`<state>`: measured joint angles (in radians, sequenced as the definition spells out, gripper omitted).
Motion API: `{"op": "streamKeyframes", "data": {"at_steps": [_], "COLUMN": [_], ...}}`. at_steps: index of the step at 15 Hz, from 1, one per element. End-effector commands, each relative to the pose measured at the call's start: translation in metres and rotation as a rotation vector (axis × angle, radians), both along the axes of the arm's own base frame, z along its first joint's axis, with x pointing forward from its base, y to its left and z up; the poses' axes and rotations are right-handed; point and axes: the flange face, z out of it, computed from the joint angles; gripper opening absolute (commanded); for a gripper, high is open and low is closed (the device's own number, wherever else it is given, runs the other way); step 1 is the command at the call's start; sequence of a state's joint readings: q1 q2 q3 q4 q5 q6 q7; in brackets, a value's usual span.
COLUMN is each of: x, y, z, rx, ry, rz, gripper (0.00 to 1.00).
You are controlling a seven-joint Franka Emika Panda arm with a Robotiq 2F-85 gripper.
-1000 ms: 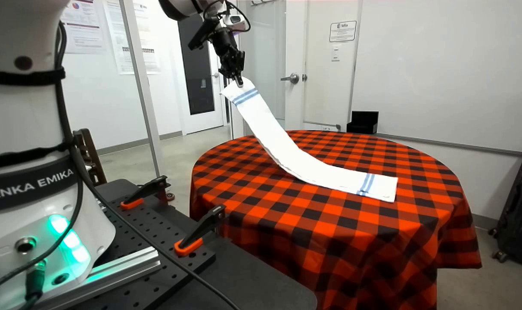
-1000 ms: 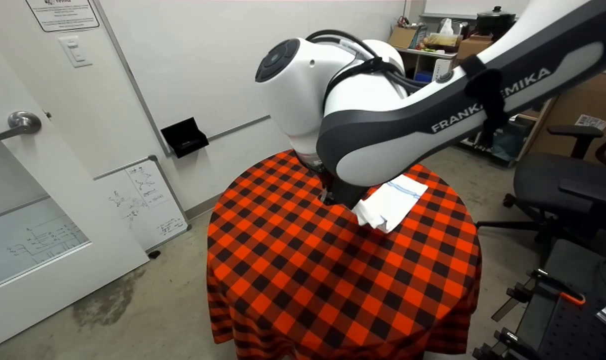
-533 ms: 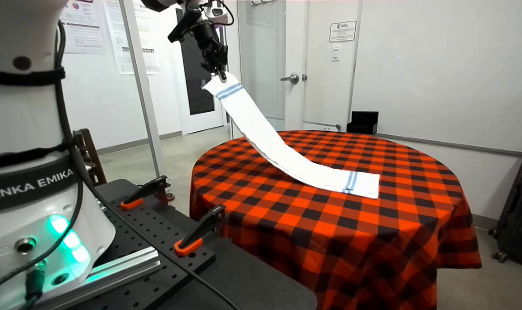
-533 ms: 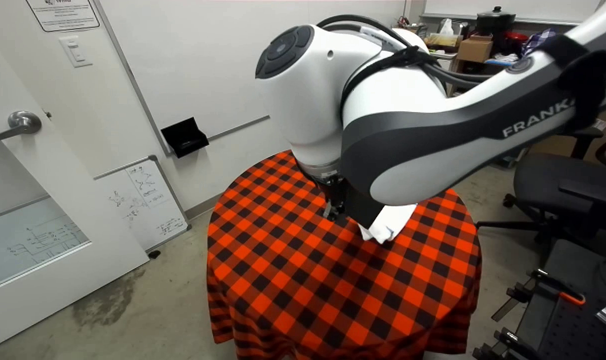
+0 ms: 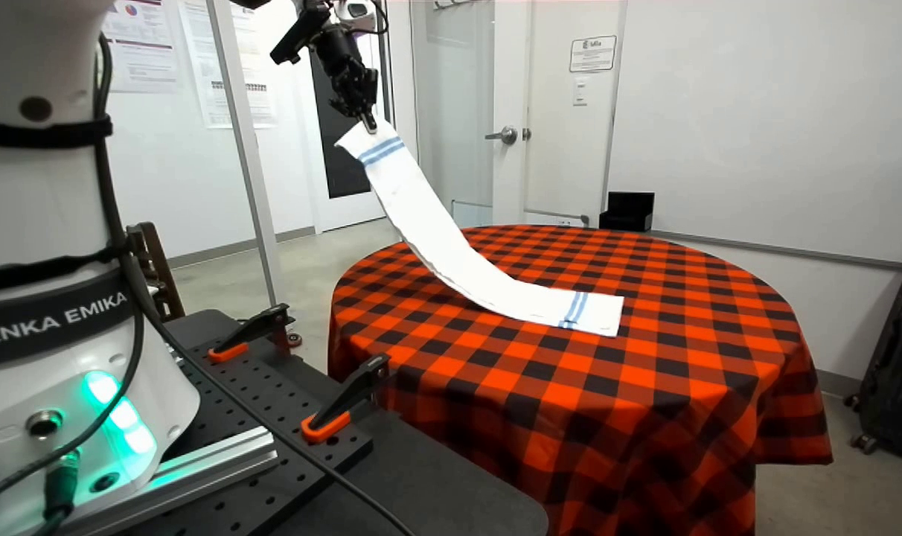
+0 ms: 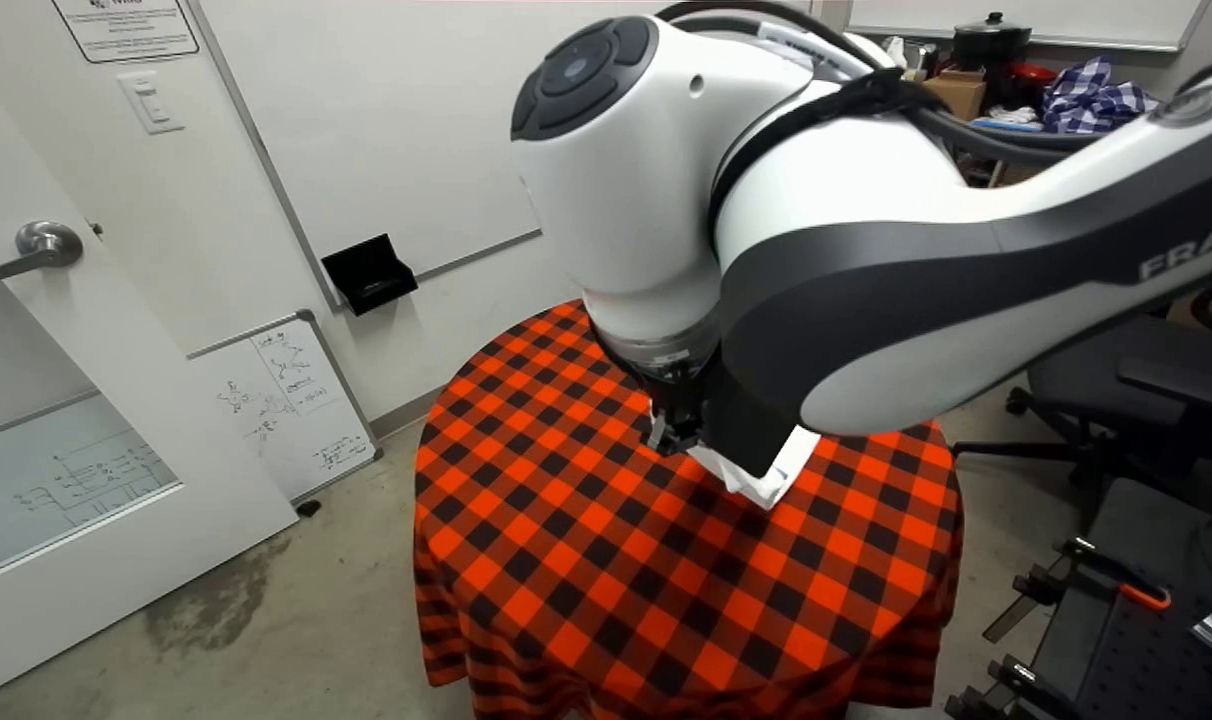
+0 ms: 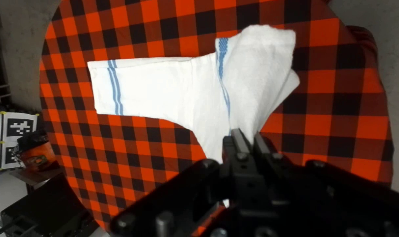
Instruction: Fold the towel on the table
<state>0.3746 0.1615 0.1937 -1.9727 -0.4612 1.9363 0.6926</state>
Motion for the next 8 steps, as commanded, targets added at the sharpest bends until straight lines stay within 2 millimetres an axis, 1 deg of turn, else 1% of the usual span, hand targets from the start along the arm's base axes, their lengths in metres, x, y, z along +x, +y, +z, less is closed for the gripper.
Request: {"op": "streamKeyframes", "data": {"at_steps": [1, 3, 6, 8], "x": [0.011, 0.022, 0.034, 0.034], "y": [-0.05, -0.08, -0.112, -0.121], "z": [0.023, 0.032, 0.05, 0.064], "rx": [-0.042, -0.072, -0.112, -0.154], "ry": [-0.056, -0.084, -0.139, -0.183], "rz": [-0.06, -0.109, -0.15, -0.146], "gripper": [0.01, 0.01, 0.01, 0.01]}}
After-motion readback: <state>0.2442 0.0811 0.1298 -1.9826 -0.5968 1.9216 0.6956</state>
